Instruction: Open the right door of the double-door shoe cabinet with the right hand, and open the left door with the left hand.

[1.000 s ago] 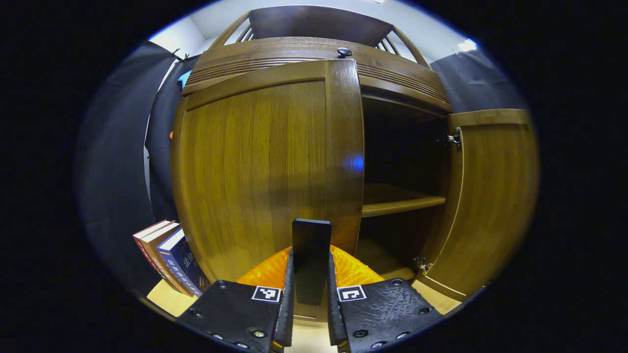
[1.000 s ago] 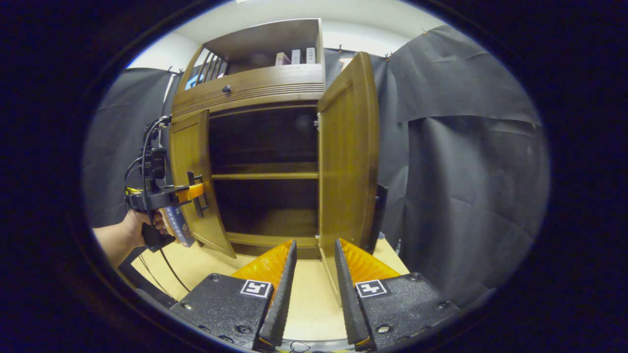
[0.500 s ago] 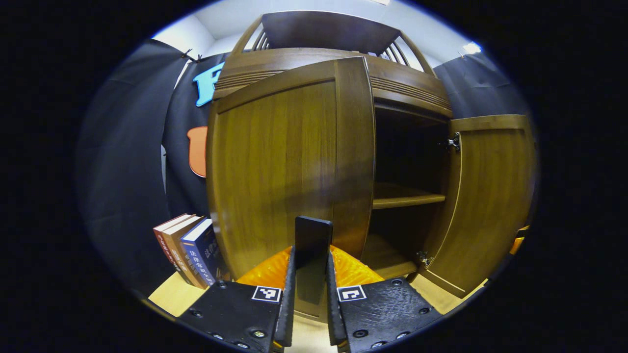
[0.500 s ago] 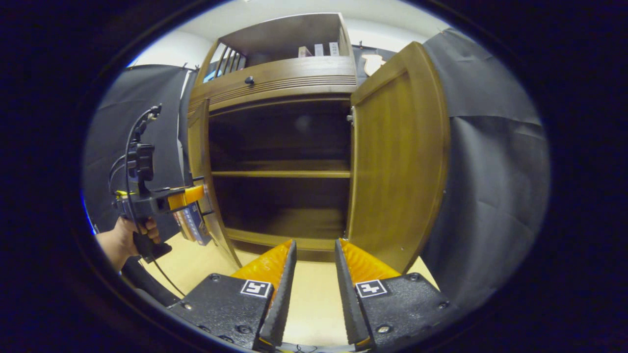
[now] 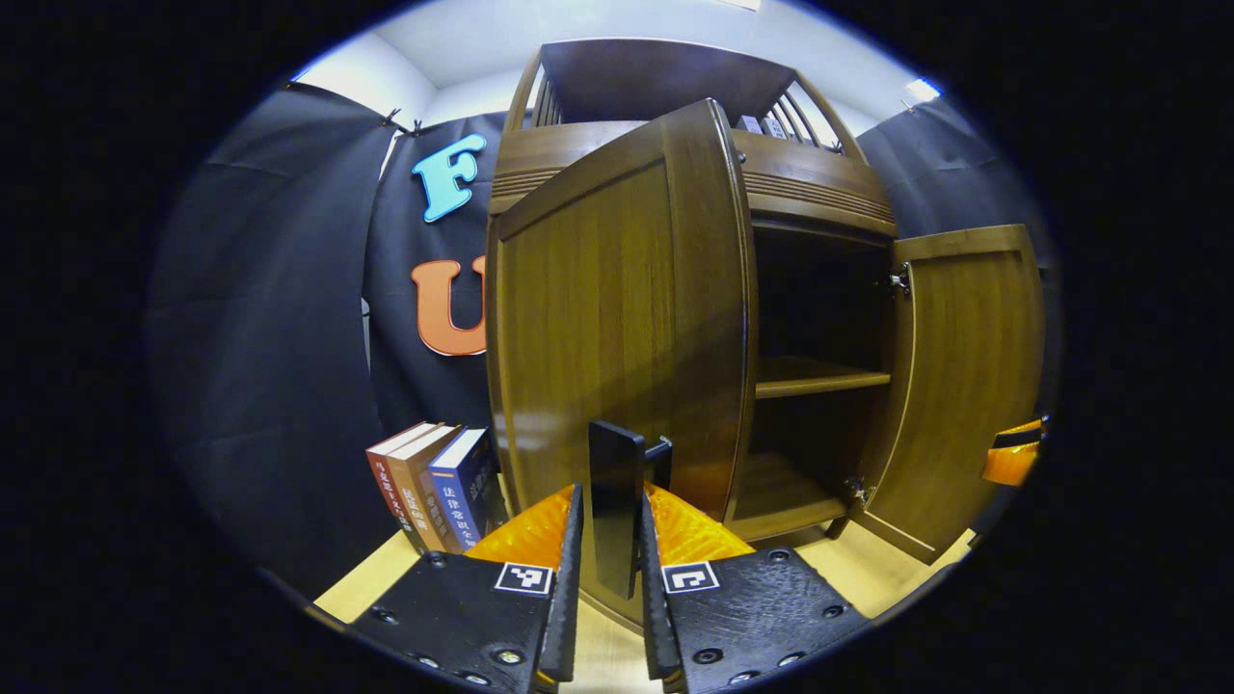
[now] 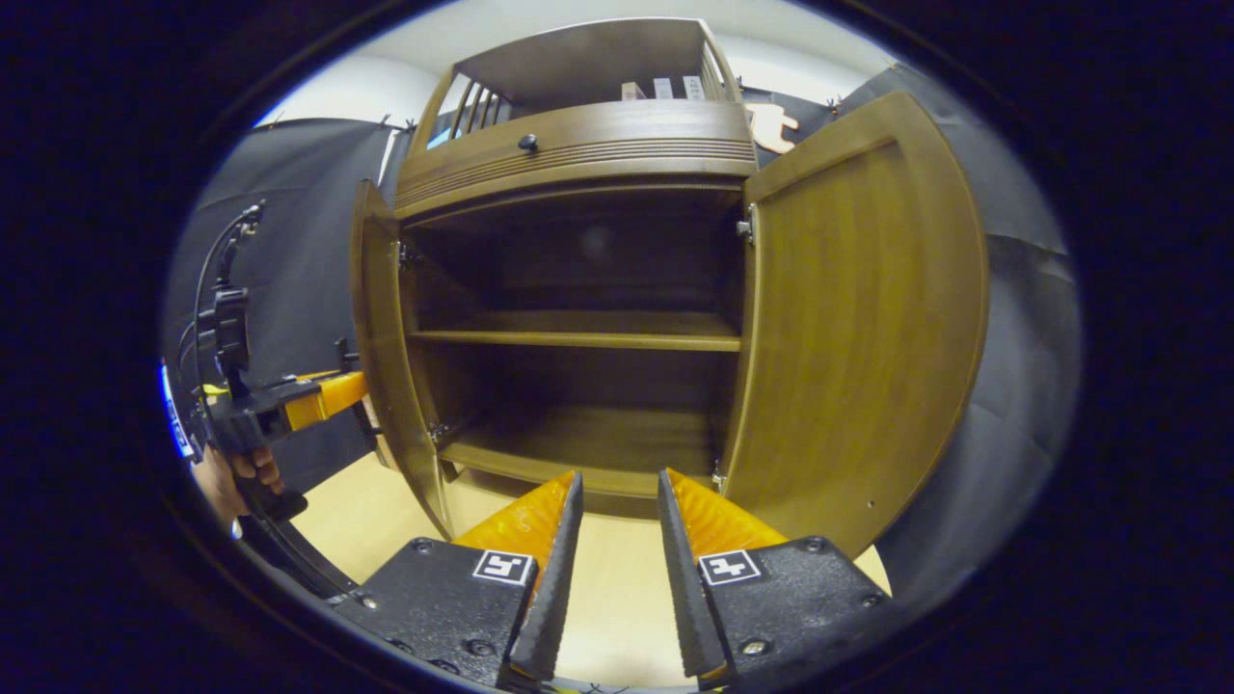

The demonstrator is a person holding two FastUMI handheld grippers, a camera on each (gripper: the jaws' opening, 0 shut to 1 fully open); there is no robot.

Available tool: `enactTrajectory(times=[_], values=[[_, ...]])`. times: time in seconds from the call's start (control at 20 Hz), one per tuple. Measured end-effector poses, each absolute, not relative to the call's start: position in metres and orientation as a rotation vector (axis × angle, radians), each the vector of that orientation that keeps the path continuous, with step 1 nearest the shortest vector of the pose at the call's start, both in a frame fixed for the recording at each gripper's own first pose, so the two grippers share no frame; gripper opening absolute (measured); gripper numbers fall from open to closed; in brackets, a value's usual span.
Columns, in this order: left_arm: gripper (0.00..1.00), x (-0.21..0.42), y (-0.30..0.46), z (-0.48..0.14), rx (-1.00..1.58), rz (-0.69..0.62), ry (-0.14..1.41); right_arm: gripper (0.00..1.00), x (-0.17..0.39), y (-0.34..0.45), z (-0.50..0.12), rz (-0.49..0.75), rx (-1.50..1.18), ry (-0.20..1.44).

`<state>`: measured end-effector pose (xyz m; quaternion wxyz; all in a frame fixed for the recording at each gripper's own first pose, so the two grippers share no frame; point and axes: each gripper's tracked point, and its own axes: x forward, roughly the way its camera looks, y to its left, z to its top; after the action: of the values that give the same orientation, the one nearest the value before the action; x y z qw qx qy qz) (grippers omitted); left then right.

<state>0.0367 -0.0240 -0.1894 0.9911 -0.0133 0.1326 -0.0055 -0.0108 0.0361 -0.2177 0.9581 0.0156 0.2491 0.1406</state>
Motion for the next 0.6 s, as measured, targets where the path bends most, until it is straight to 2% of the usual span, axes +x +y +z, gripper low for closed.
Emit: enactTrajectory(times=[0.45,0.5,0.55,0.6], values=[[0.27,0.007,0.048,-0.191,-0.012,0.128,0.26,0.5,0.0,0.057,-0.216,0.3,0.017,0.508],[0.35,0.004,0.055,-0.191,-0.004,0.136,0.259,0.5,0.001,0.059,-0.217,0.3,0.014,0.509],[0.27,0.003,0.067,-0.19,0.005,0.158,0.252,0.51,0.002,0.06,-0.217,0.299,0.011,0.51],[0.06,-0.002,0.071,-0.192,-0.007,0.159,0.255,0.51,0.004,0.062,-0.216,0.297,0.009,0.509]])
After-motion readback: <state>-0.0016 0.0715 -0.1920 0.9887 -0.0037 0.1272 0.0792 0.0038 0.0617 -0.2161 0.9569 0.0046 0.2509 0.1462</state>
